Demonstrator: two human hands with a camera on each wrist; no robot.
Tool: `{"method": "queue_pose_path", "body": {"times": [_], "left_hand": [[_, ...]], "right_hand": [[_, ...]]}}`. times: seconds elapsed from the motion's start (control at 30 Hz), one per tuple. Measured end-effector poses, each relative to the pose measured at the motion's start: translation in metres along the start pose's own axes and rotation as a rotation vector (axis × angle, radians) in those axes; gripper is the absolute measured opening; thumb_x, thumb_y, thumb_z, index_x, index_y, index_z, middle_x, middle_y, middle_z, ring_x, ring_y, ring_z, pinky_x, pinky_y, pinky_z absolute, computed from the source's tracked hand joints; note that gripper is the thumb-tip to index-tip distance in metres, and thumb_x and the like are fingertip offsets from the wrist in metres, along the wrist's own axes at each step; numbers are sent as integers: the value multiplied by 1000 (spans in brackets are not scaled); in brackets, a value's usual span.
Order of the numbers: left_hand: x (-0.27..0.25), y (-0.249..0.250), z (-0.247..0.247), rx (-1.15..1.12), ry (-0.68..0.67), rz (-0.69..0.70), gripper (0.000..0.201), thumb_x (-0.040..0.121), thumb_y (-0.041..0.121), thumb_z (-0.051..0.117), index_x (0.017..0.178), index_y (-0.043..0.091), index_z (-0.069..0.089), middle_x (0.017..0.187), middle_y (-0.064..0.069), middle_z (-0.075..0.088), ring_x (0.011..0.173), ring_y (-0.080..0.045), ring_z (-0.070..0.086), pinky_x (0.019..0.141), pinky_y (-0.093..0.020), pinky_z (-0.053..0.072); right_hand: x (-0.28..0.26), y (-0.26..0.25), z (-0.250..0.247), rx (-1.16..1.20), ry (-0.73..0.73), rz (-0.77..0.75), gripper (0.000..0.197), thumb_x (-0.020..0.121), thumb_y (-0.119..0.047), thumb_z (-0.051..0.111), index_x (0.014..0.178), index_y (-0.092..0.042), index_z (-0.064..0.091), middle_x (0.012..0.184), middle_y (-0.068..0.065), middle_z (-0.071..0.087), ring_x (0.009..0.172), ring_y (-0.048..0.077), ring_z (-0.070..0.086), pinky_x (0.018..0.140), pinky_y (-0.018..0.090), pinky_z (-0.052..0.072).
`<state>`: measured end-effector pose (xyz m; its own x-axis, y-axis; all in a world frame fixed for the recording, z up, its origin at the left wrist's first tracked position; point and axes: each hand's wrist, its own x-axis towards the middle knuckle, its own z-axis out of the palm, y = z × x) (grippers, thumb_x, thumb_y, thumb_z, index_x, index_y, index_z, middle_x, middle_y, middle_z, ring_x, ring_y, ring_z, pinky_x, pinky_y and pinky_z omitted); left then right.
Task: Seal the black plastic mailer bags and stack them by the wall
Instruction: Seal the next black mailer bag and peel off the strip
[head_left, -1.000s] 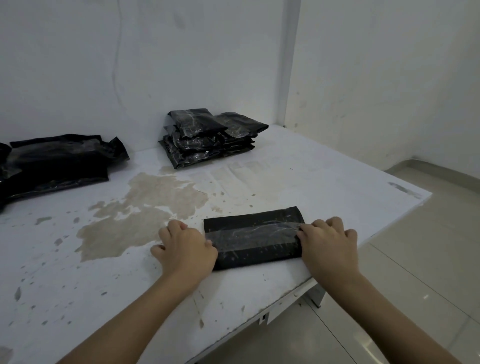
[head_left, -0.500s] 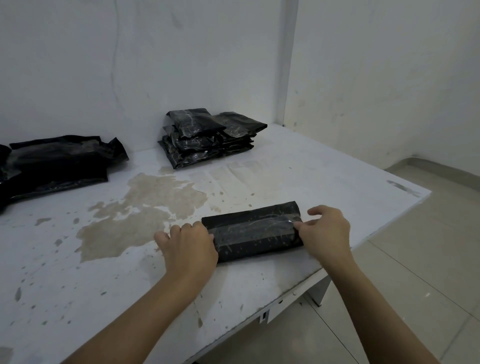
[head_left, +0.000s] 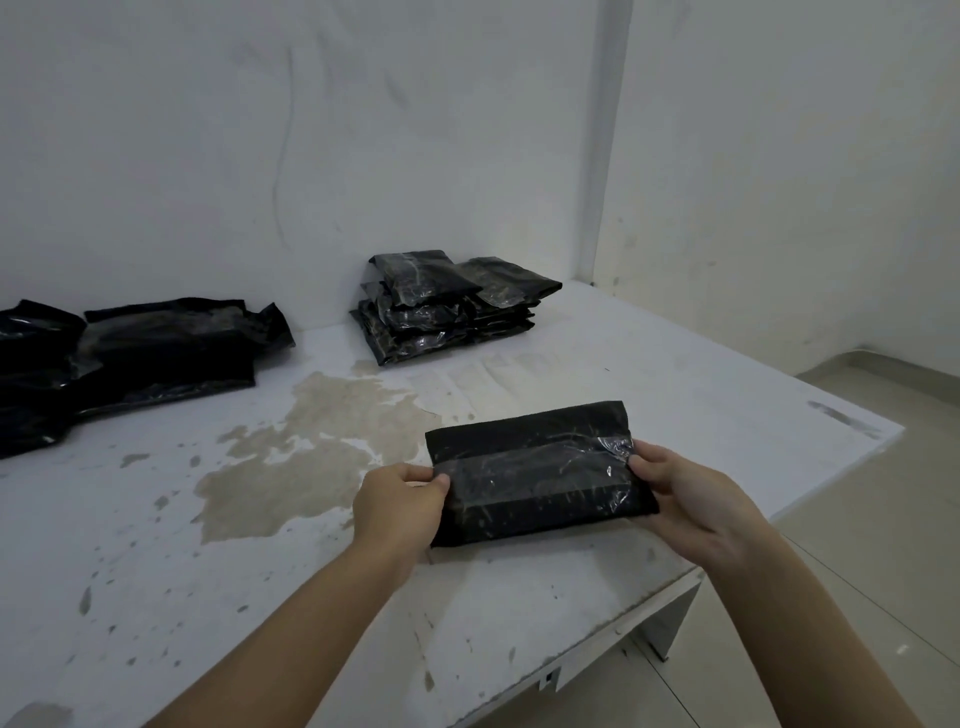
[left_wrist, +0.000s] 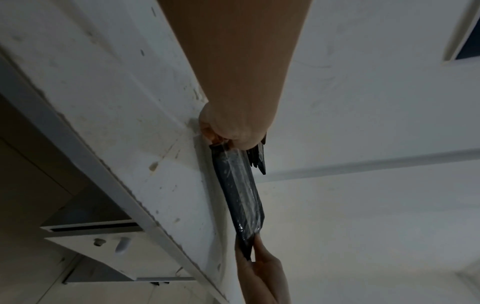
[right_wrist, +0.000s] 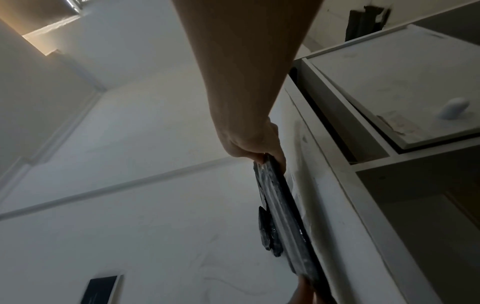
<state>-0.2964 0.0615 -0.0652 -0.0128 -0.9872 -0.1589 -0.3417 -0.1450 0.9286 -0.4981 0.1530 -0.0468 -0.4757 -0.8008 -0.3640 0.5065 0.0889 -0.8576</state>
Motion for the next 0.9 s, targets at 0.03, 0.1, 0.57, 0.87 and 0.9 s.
{"method": "queue_pose_path", "body": {"times": [0.03, 0.1, 0.57, 0.87, 0.9], "left_hand": [[0, 1, -1, -76, -15, -35, 13, 90, 11, 64, 101, 6, 68, 92, -6, 67, 91, -24, 64, 79, -33, 52], [-1, 0, -2, -135, -70, -64, 9, 90, 7, 63, 98, 7, 68, 94, -8, 68, 95, -26, 64, 90, -41, 52], [-10, -14, 11, 65, -97, 36, 21, 91, 14, 63, 70, 15, 65, 76, -4, 66, 70, -18, 56, 67, -31, 48], [-8, -16, 5, 18, -145, 10, 26, 93, 10, 59, 67, 9, 63, 70, -10, 62, 59, -20, 51, 57, -27, 41], [-8, -17, 6, 30, -139, 20, 26, 93, 11, 59, 67, 10, 63, 71, -9, 63, 60, -19, 52, 59, -27, 40]], "right_hand": [[1, 2, 1, -65, 49, -39, 27, 95, 5, 40, 94, -3, 66, 88, 12, 69, 82, 25, 64, 67, 35, 49], [4, 6, 3, -392, 216, -173, 19, 92, -3, 49, 97, -2, 67, 85, 8, 67, 79, 22, 60, 66, 32, 46], [18, 45, 16, -1434, 446, -323, 66, 89, -67, 35, 116, -6, 42, 121, 13, 53, 111, 32, 49, 90, 43, 34], [13, 48, 22, -1527, 429, -252, 108, 60, -93, 35, 123, -5, 41, 123, 10, 48, 117, 30, 45, 95, 45, 34], [15, 47, 22, -1497, 444, -265, 100, 66, -89, 38, 121, -5, 42, 122, 10, 49, 115, 30, 46, 94, 44, 33]]}}
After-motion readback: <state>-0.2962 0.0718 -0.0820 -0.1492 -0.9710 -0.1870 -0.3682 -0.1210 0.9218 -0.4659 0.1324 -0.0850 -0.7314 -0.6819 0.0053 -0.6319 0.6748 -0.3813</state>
